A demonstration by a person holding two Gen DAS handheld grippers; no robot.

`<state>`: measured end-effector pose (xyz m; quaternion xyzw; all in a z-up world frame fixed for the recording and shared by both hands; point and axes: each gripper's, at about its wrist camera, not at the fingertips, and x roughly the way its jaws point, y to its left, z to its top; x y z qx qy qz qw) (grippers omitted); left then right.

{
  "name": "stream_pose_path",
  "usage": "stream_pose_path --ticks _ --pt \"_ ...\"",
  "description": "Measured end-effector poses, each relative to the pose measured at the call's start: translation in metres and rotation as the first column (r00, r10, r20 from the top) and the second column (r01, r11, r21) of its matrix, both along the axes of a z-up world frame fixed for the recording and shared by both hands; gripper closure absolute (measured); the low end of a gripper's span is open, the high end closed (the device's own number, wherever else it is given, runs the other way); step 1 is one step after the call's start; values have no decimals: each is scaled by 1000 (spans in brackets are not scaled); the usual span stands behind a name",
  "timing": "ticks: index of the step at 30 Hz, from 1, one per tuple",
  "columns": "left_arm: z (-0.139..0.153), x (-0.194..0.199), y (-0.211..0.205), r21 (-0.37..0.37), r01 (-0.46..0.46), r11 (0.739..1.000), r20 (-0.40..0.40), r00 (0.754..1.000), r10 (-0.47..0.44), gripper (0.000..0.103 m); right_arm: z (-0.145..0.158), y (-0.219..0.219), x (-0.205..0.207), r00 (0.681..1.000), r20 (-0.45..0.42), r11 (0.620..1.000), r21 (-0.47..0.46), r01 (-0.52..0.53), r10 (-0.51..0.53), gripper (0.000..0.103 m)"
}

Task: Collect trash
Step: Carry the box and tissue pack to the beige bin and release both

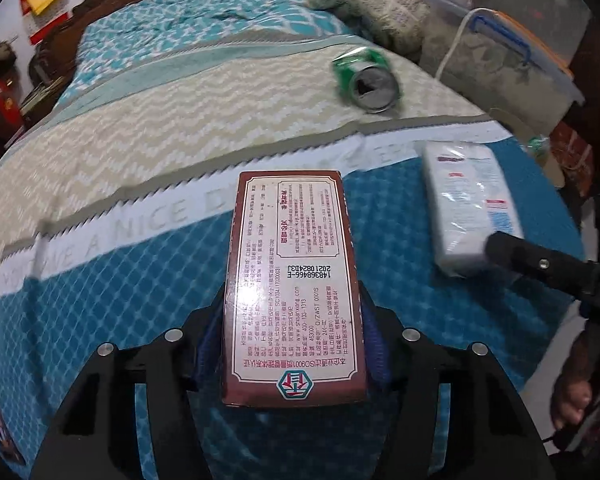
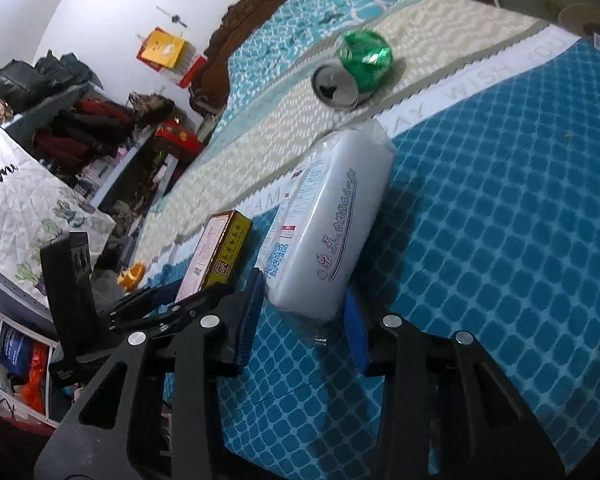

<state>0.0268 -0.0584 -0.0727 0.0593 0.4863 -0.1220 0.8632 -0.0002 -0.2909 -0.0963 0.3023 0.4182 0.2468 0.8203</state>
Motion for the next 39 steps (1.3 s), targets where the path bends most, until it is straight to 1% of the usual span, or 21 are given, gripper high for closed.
stream_pose_path --ticks 5,7,10,14,17,20,22,23,26,28,29,30,31,32,33,36,37,39 --pt "13 19 -41 -68 103 992 -26 994 -105 47 3 -31 0 996 32 996 32 78 -79 63" --pt "18 30 -66 -85 161 983 -25 986 -163 47 2 -54 -1 990 39 990 41 137 -138 63" --pt "26 49 -113 -109 257 960 -22 965 -261 47 5 -88 -3 974 49 975 43 220 -222 63" --pt "33 78 -183 -152 362 920 -32 928 -370 47 12 -144 -6 932 75 935 0 355 -354 63" --pt "36 105 -237 -196 410 891 -51 903 -427 47 16 -191 -5 887 92 888 -46 458 -453 63" --pt "34 130 -289 -237 446 863 -83 875 -476 47 16 -226 4 848 76 846 -64 529 -525 63" --pt "29 141 -315 -253 459 852 -110 861 -496 47 12 -245 10 829 61 826 -66 559 -556 63" --pt "25 148 -330 -253 461 850 -122 857 -501 47 10 -254 12 818 55 815 -68 576 -573 63" --pt "16 156 -356 -254 467 847 -144 848 -510 47 6 -272 17 785 43 781 -83 619 -618 58" --pt "7 162 -372 -255 467 847 -159 844 -513 47 2 -279 20 770 36 766 -84 637 -637 48" --pt "4 164 -376 -260 465 846 -163 843 -513 47 0 -281 21 763 30 759 -81 646 -646 35" --pt "1 166 -382 -264 465 845 -169 840 -515 41 -2 -283 23 756 22 753 -69 654 -654 28" --pt "-2 168 -388 -265 464 845 -175 839 -515 33 -1 -284 22 750 23 748 -60 661 -661 27" --pt "-3 168 -390 -265 458 849 -171 844 -509 24 0 -286 20 739 35 737 -52 674 -673 27" --pt "-1 168 -391 -266 454 850 -161 849 -503 24 -1 -285 14 732 45 730 -47 682 -680 27" --pt "6 166 -383 -279 462 842 -143 847 -512 24 -1 -282 9 718 57 716 -46 696 -694 27" --pt "9 166 -376 -277 461 843 -134 850 -509 24 -1 -282 9 718 59 716 -48 696 -694 27" --pt "19 164 -363 -271 455 848 -105 862 -496 24 2 -279 6 706 80 703 -62 708 -704 27"
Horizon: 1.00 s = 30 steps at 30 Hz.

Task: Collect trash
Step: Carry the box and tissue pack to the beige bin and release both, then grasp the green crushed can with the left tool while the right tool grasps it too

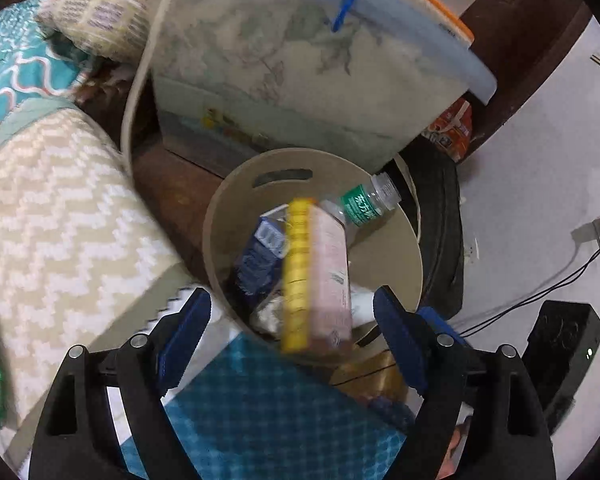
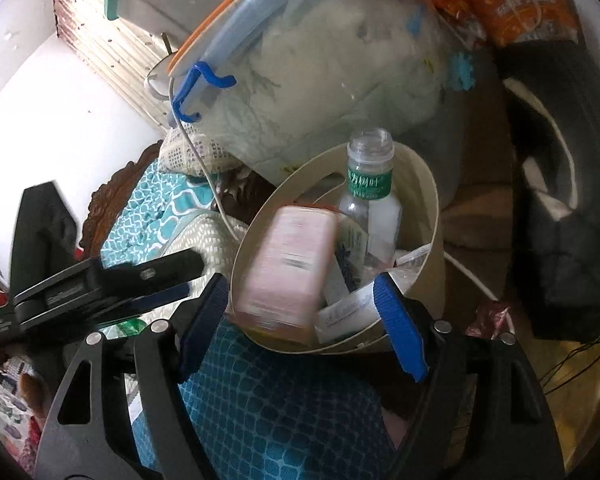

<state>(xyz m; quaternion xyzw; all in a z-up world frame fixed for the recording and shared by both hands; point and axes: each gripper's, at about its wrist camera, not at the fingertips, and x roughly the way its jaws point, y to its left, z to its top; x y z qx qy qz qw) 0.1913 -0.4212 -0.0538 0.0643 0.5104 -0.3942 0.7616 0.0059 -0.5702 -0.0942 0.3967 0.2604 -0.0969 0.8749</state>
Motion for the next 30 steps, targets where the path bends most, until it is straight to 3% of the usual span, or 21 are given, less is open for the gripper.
stream_pose_path --ticks 4,7,10,13,16,19,22,24,30 --pt "28 -9 52 -29 -77 997 114 990 80 24 6 7 -8 999 9 998 -53 38 -37 27" --pt "49 -15 109 -33 -202 979 238 950 204 20 13 17 -16 996 46 995 -69 73 -70 27" --pt "58 -12 177 -67 -366 928 278 887 369 17 22 32 -18 995 85 995 -80 61 -54 27" --pt "55 3 240 -67 -530 845 262 808 528 15 33 50 -9 993 120 997 -78 -4 14 28" --pt "38 26 288 -36 -619 785 152 773 616 16 39 76 13 982 127 989 -54 -137 142 32" --pt "22 46 313 -39 -628 777 38 776 630 16 37 106 41 949 116 955 5 -295 292 38" --pt "7 65 326 -38 -606 794 -51 795 604 18 27 131 70 904 106 898 113 -425 414 53" --pt "-1 74 330 -41 -594 804 -93 803 589 26 20 149 94 874 86 859 162 -486 478 63" --pt "-15 83 328 -97 -557 825 -160 827 540 29 8 186 151 826 50 798 231 -556 561 63"
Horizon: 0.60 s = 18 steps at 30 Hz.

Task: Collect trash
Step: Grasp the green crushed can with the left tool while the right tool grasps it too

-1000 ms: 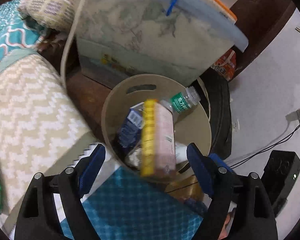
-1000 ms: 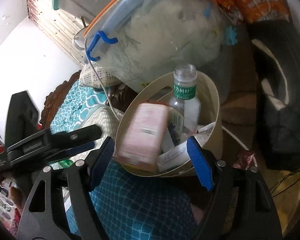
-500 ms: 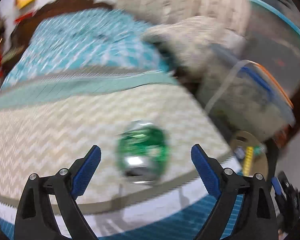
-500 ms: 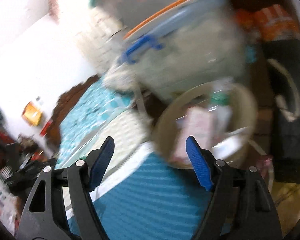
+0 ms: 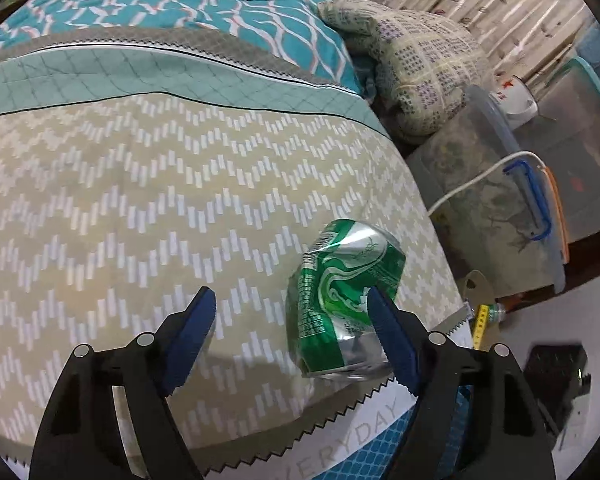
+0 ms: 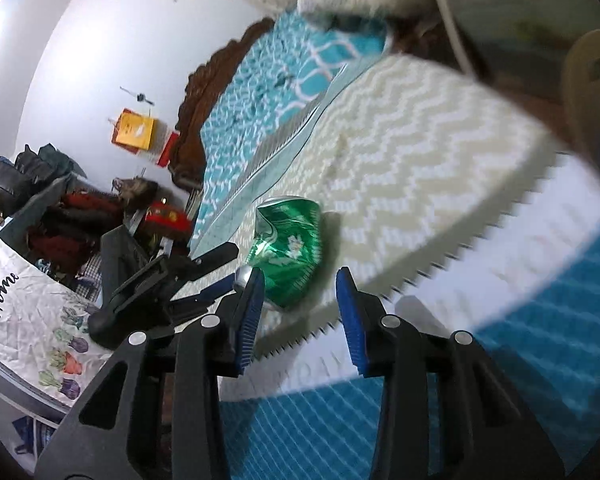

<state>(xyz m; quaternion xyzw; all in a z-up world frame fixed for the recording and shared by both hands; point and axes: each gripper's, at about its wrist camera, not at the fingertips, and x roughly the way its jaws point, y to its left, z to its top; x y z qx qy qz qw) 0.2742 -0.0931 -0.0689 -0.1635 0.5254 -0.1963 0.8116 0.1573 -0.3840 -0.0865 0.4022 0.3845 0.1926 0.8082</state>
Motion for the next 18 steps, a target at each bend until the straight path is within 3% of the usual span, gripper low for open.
stream_pose_path --ticks 9,18 --pt "-16 10 -15 -69 68 995 -42 997 -71 41 -15 26 50 998 -55 1000 -21 -6 5 62" --pt "-21 10 -31 -124 132 983 -44 989 -139 41 -26 31 60 998 -57 998 -63 -11 8 64"
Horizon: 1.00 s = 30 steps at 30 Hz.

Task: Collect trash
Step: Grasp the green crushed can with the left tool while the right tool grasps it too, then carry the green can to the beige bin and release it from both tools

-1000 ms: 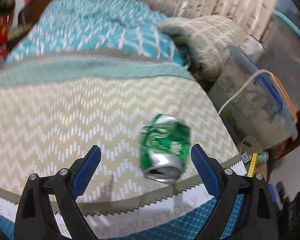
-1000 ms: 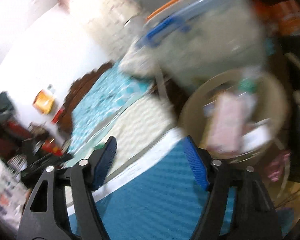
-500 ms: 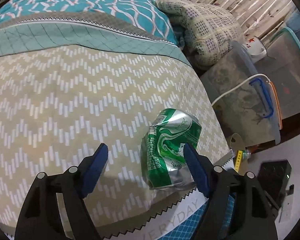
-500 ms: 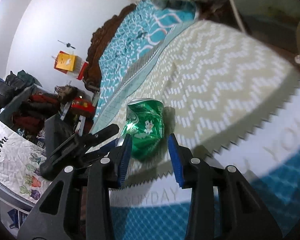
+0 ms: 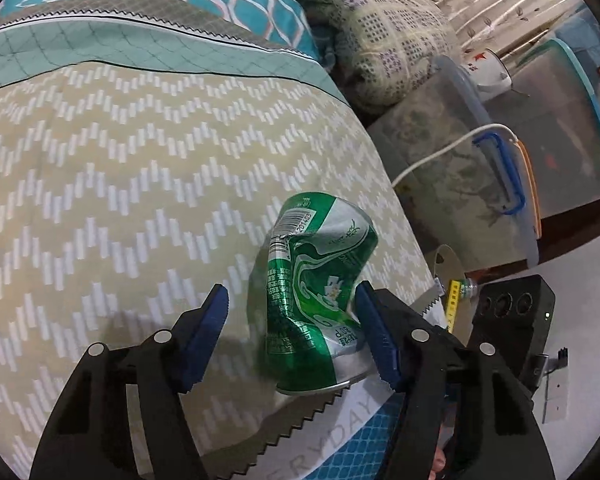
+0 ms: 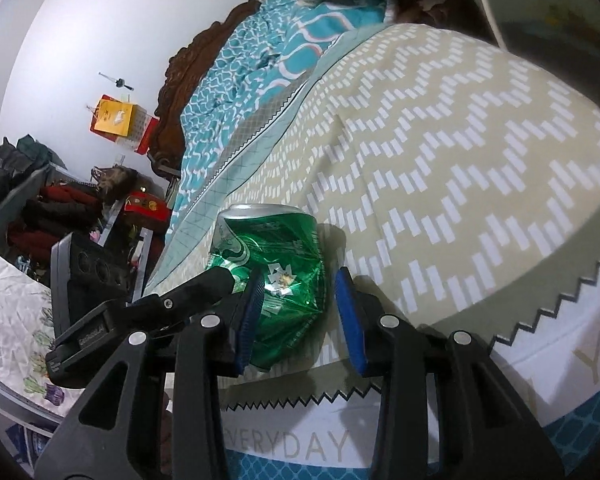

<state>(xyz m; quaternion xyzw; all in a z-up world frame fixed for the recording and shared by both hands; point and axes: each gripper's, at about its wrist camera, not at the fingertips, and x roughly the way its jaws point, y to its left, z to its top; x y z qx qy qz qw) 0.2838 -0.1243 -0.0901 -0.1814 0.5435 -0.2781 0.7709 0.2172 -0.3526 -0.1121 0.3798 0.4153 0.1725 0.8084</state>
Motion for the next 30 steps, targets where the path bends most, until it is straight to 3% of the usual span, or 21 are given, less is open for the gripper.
stream_pose_path --ticks 7,9,18,28,30 --pt "-3 -4 -11 -19 28 999 -11 1000 -29 45 0 2 2 1000 11 1000 14 -13 13 64" --pt "-1 -6 -11 -28 27 999 -6 1000 -27 58 -1 1 2 1000 14 1000 22 -11 11 64" --pt "4 -15 -7 -18 18 1000 -3 1000 -18 64 5 3 -8 996 66 998 29 -58 56 63" --pt "15 -39 34 -70 -37 997 -7 999 37 75 6 2 -16 995 84 996 71 -62 56 61" --pt "19 -45 41 -86 -45 995 -10 999 44 76 3 6 -21 994 75 992 93 -83 76 53"
